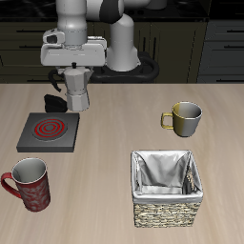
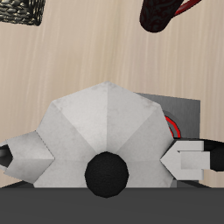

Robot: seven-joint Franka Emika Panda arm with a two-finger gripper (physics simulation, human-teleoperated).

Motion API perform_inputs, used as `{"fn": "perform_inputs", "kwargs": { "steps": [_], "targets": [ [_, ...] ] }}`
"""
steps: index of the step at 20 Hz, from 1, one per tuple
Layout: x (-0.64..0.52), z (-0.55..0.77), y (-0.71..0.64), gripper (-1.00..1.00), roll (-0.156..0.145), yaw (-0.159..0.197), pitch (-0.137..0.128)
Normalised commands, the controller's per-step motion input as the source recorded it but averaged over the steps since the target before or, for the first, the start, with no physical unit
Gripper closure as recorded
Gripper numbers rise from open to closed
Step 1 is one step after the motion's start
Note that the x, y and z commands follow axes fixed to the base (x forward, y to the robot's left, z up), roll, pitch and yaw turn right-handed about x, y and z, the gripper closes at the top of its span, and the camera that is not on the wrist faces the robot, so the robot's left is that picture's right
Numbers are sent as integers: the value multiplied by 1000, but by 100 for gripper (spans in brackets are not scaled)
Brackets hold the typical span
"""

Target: Place the moka pot on the stove

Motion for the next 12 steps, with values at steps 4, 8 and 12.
{"fn": "perform_inputs", "kwargs": {
  "steps": [4, 8, 12],
  "targets": [
    [-2, 5, -303, 100, -5, -12, -19],
    [-12, -24, -210, 100, 6, -25, -7],
    [-29, -4, -32, 100, 71, 24, -20]
  ]
}}
